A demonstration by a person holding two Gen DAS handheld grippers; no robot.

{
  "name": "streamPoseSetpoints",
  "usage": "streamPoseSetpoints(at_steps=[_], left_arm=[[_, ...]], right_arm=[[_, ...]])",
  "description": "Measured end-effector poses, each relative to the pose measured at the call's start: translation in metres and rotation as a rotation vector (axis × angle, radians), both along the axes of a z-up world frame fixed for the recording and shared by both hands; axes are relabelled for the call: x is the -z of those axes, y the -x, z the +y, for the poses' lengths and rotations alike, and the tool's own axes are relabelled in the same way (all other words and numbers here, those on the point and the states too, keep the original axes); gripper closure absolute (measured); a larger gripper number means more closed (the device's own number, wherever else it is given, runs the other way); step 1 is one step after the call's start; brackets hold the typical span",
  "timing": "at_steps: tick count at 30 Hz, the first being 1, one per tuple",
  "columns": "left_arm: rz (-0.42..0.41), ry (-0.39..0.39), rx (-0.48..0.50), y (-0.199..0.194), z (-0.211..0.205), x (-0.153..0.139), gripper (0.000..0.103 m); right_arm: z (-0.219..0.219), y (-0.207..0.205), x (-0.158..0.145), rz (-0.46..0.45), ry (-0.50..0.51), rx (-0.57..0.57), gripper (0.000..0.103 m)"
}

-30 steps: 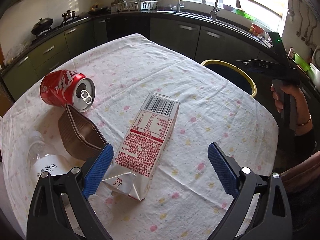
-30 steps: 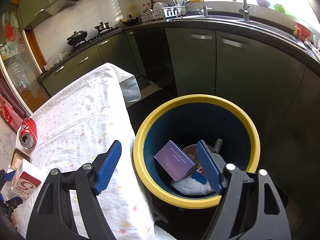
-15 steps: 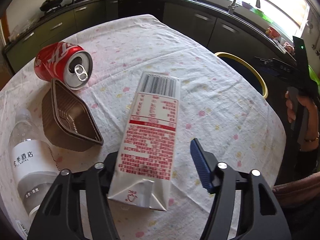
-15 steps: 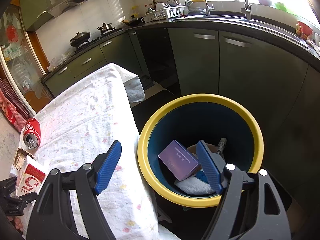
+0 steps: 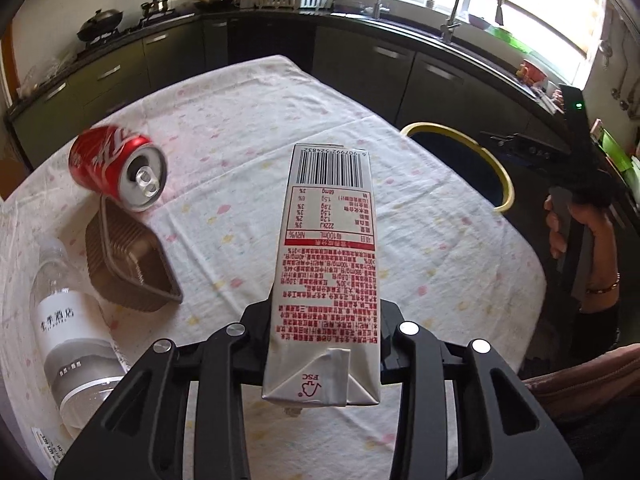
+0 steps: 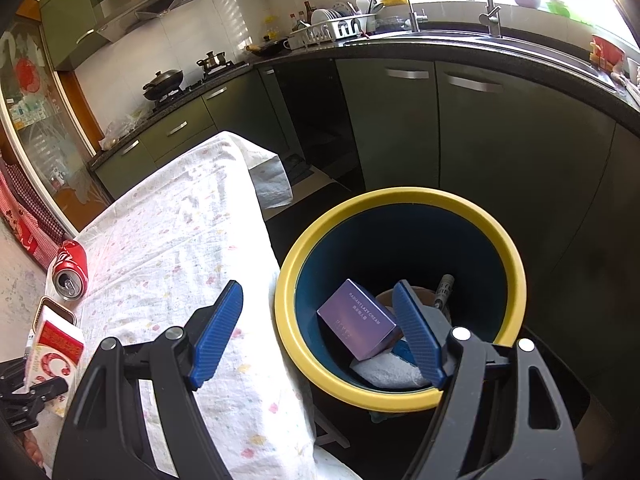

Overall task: Collect trash
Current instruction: 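Carry the milk carton over the bin and drop it in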

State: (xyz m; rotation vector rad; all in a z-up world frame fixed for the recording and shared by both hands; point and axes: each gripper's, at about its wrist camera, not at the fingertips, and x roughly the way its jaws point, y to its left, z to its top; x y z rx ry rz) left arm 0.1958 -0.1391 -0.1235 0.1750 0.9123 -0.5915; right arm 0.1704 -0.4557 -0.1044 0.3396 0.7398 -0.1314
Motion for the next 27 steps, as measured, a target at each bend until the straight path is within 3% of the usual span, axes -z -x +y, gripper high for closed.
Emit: streamPoseSetpoints(at_steps=[5,13,20,27], left_arm=[[-0.023,0.012,0.070,0.002,-0.034,-0.018,0.068],[0.001,0.010,0.225,-0.014,-0.129,-0.027,0.068],[0.028,-0.003,0.308,-0.045,-0.227,-0.020,0.068],[0.084,-0.041,0.350,-0.083,-0.317,0.005,0.068]], right_arm=[[-0.008,0.007,0.004,-0.001,0.005,0.022,0.030],[-0.041,0.029,0.006,-0.022,0.002,0.107,0.030],[-0.077,0.053,-0.002,-0.062,-0.002,0.174,0.030],[-0.108,0.067,0.003,-0.062,-0.028,0.238,0.030]])
